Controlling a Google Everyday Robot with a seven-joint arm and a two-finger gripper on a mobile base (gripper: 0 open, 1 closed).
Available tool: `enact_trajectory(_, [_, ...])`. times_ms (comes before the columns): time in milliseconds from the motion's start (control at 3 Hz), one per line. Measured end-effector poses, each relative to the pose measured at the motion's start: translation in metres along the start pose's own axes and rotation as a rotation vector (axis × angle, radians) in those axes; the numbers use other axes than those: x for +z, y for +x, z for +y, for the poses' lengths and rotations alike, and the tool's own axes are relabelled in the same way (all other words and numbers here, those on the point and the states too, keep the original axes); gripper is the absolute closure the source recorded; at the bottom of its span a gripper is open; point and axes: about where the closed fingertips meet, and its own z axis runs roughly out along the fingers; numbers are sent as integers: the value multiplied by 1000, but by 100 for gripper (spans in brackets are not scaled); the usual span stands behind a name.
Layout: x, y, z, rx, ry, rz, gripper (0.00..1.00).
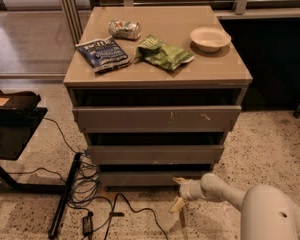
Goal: Close bottom drawer
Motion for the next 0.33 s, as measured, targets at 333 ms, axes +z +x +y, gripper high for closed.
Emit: enact_trajectory(333, [0, 0, 0, 0, 0, 0, 0])
